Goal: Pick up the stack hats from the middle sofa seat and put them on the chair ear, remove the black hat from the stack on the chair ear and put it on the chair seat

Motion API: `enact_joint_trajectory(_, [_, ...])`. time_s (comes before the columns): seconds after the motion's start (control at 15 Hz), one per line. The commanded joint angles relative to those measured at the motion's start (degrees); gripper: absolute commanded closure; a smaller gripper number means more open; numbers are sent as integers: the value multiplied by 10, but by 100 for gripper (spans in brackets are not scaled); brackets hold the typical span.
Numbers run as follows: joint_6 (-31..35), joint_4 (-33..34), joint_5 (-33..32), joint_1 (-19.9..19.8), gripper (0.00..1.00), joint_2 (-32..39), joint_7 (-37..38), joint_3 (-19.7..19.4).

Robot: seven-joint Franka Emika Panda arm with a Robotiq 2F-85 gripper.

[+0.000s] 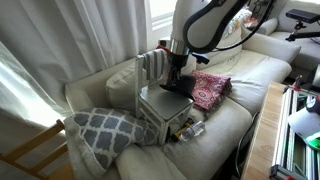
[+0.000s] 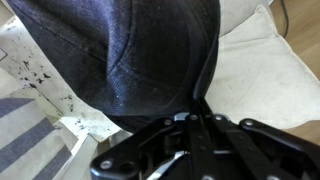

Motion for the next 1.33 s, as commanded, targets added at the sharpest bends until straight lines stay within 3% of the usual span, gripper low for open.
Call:
enact_joint_trajectory(0.0, [48,35,1,-7,99,68,2,29])
enact_joint_trajectory(0.47, [137,82,-24,-41,99,149,-4,85])
enact_joint_trajectory(0.53, [147,85,-33,-45,75,157,-4,90])
enact_joint_trajectory(0.73, [140,98,-55,-51,56,163,17,91])
enact_joint_trajectory(1.0, [111,106,-39,-91,26,131,26,130])
enact_joint_trajectory(1.07, [98,96,-68,-56,19,98,60,83])
enact_joint_trajectory(1.2, [21,93,-72,-64,4,46,87,73])
enact_joint_trajectory(1.27, [-33,90,-40,-93,0,24,74,95])
